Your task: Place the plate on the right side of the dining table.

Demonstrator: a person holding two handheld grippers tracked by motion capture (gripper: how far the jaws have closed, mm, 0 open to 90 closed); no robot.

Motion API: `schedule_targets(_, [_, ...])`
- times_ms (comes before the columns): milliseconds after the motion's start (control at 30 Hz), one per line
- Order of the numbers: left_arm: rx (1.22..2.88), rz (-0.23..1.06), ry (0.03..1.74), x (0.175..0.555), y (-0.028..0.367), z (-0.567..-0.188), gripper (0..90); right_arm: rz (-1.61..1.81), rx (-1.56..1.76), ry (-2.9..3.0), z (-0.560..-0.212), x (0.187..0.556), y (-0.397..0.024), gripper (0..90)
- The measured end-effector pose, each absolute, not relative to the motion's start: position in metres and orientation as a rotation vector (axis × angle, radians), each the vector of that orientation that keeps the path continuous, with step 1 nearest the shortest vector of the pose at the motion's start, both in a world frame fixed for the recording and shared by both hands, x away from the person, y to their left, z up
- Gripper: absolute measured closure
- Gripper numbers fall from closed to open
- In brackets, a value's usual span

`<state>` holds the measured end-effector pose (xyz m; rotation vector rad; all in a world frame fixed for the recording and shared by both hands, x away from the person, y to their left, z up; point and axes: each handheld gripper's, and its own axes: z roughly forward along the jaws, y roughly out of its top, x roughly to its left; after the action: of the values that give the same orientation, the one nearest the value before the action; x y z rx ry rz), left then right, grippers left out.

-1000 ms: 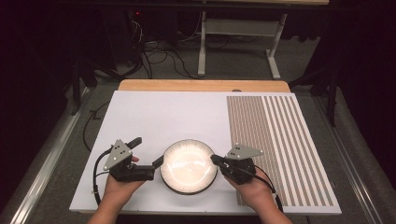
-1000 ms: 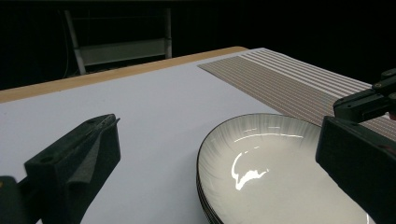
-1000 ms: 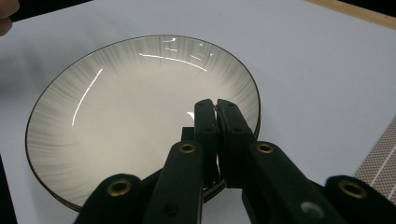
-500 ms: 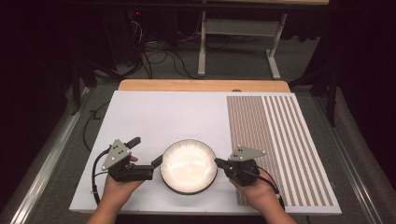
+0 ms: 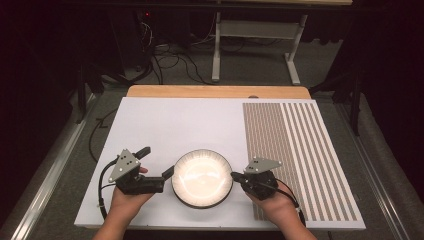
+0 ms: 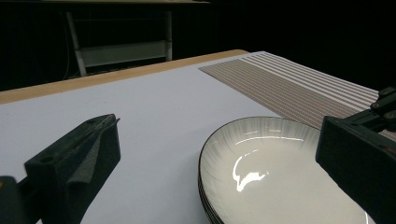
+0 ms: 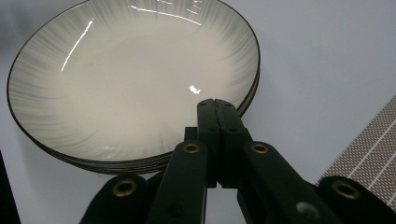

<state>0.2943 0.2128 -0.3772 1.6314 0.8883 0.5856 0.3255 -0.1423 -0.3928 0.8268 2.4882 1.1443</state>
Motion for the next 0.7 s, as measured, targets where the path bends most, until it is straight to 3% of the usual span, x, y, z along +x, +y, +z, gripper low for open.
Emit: schedule_targets(700, [1.633, 0.582, 0.884, 0.2946, 0.2119, -0.3769, 0.5, 1.097, 0.8, 2.495, -0.3942, 0.3247, -0.1383, 90.0])
